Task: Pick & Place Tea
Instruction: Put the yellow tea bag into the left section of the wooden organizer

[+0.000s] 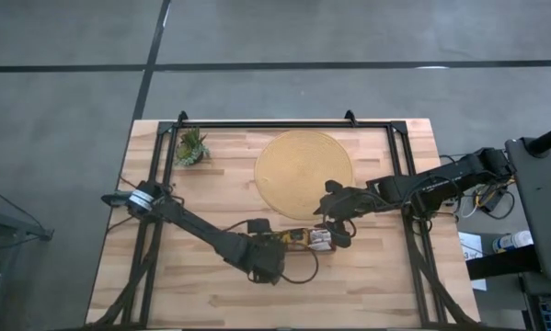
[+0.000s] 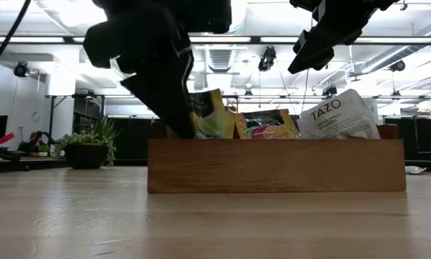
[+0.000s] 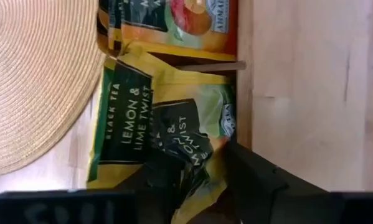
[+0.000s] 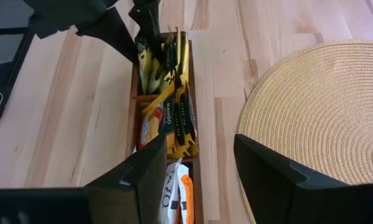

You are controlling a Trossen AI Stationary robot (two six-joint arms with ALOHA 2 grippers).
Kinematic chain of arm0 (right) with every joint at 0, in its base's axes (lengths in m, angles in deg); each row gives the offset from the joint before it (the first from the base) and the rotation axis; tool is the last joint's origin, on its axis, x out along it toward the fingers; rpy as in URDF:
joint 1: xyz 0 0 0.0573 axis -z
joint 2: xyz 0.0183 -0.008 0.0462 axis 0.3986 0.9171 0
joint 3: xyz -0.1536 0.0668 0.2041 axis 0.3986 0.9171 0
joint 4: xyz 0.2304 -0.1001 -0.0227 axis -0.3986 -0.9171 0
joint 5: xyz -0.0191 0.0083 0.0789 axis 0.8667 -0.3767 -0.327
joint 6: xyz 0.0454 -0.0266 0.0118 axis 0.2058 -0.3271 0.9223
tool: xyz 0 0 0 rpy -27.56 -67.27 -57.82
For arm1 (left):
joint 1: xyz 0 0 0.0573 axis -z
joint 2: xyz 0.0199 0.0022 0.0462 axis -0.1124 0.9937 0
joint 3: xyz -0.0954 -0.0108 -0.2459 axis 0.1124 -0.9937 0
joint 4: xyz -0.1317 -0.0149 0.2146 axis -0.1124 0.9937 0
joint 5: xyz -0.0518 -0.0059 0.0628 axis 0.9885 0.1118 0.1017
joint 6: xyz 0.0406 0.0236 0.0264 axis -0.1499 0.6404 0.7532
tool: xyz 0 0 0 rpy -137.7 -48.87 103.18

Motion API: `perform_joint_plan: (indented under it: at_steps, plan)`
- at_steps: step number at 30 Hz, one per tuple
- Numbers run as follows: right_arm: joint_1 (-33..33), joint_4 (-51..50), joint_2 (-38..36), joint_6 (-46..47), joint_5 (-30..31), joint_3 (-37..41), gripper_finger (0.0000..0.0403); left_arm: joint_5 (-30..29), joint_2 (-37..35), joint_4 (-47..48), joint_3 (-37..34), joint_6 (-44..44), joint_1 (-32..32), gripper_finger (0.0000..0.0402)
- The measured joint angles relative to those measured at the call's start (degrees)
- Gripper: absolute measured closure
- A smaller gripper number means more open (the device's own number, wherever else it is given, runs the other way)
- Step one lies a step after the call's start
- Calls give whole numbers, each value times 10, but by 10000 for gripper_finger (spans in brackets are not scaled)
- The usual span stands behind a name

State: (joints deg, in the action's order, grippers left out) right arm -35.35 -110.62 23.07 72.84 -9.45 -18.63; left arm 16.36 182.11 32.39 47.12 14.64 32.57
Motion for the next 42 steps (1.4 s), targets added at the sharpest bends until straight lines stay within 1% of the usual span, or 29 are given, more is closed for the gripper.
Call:
perform_joint_plan:
  at_steps: [5, 11, 17, 22, 24, 28, 35, 37, 39, 42]
  plan:
    - [0, 0, 0, 0, 0, 0, 218, 4, 0, -7, 5, 0, 0, 298]
    - [0, 0, 0, 0, 0, 0, 218, 4, 0, 16, 38, 7, 2, 303]
    - [0, 0, 0, 0, 0, 0, 218, -22, 0, 54, 48, 14, 2, 303]
    - [0, 0, 0, 0, 0, 1, 218, -64, 0, 62, 49, 16, 2, 303]
    - [0, 0, 0, 0, 0, 2, 218, -71, 0, 66, 52, 18, 2, 303]
    - [0, 0, 0, 0, 0, 2, 218, -71, -2, 65, 63, 18, 3, 303]
    - [0, 0, 0, 0, 0, 3, 218, -52, 3, 71, 63, 23, 3, 303]
    - [0, 0, 0, 0, 0, 3, 218, -55, 4, 79, 62, 24, 3, 303]
    - [0, 0, 0, 0, 0, 3, 218, -78, 1, 88, 65, 21, 4, 303]
    - [0, 0, 0, 0, 0, 3, 218, -140, -1, 113, 85, 18, 10, 303]
